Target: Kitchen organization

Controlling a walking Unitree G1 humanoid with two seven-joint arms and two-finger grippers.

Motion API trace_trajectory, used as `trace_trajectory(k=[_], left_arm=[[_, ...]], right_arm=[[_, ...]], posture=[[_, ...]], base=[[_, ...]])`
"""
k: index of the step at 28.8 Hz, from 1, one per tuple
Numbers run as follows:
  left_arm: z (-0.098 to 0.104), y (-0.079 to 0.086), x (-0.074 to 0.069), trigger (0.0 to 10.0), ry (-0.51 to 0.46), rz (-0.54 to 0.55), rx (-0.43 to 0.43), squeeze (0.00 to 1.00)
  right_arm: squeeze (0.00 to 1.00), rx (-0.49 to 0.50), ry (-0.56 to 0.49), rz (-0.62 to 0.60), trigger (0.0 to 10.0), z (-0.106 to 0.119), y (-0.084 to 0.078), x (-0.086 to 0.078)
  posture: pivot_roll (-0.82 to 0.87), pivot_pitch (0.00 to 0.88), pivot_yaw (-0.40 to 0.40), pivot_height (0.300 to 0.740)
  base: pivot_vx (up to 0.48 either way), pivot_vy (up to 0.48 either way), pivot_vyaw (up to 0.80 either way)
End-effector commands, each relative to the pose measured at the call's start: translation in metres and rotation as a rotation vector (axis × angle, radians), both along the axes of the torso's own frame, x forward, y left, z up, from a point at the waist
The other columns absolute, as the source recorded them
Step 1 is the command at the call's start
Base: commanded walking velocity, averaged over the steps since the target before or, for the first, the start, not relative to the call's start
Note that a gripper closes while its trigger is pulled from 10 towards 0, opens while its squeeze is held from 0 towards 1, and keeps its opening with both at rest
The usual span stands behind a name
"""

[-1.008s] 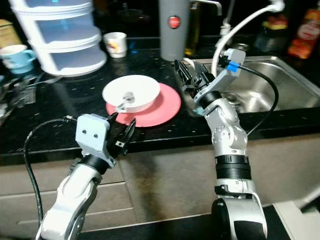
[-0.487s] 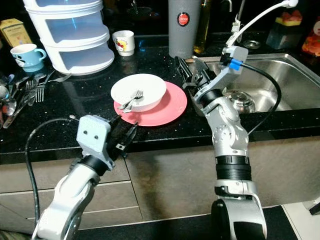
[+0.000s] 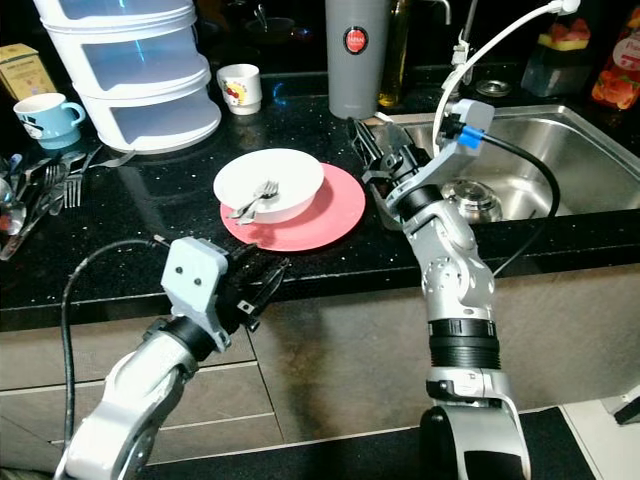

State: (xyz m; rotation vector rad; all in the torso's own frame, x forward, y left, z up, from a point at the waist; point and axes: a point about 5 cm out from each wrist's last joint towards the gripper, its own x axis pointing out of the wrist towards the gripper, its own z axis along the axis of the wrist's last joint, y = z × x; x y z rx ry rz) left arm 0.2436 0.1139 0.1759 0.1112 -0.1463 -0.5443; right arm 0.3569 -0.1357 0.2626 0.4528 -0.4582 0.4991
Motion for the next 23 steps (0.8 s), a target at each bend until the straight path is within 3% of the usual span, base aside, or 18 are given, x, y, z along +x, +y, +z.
trace_trajectory(k=[1, 6, 9, 10, 15, 23], left_arm=[[0.005, 0.002, -0.001, 10.0, -0.008, -0.015, 0.001, 0.0], [0.007, 0.007, -0.008, 10.0, 0.013, -0.051, 0.009, 0.0], [0.005, 0.015, -0.009, 10.0, 0.016, -0.001, 0.012, 0.0], [0.006, 0.023, -0.008, 10.0, 0.018, 0.064, -0.018, 0.0], [-0.001, 0.04, -0.013, 10.0, 0.062, 0.176, -0.065, 0.0], [-0.008, 0.048, -0.015, 10.0, 0.085, 0.239, -0.064, 0.0]], right_arm=[[0.0, 0.005, 0.011, 0.009, 10.0, -0.001, 0.003, 0.0], [0.0, 0.001, 0.019, 0.035, 10.0, -0.004, 0.007, -0.001], [0.0, -0.036, -0.001, 0.043, 10.0, -0.002, 0.009, -0.002], [0.0, -0.045, -0.008, 0.05, 10.0, -0.002, 0.01, -0.002], [0.0, -0.059, -0.023, 0.063, 10.0, -0.002, 0.011, -0.004], [0.0, -0.076, -0.043, 0.087, 10.0, 0.0, 0.014, -0.006]], posture=[[0.12, 0.0, 0.017, 0.74], [0.12, 0.0, 0.006, 0.74], [0.13, 0.0, 0.005, 0.74], [0.13, 0.0, 0.006, 0.74], [0.15, 0.0, 0.004, 0.74], [0.15, 0.0, 0.004, 0.74]], base=[[0.0, 0.0, 0.0], [0.0, 0.0, 0.0], [0.0, 0.0, 0.0], [0.0, 0.0, 0.72], [0.0, 0.0, 0.79], [0.0, 0.0, 0.78]])
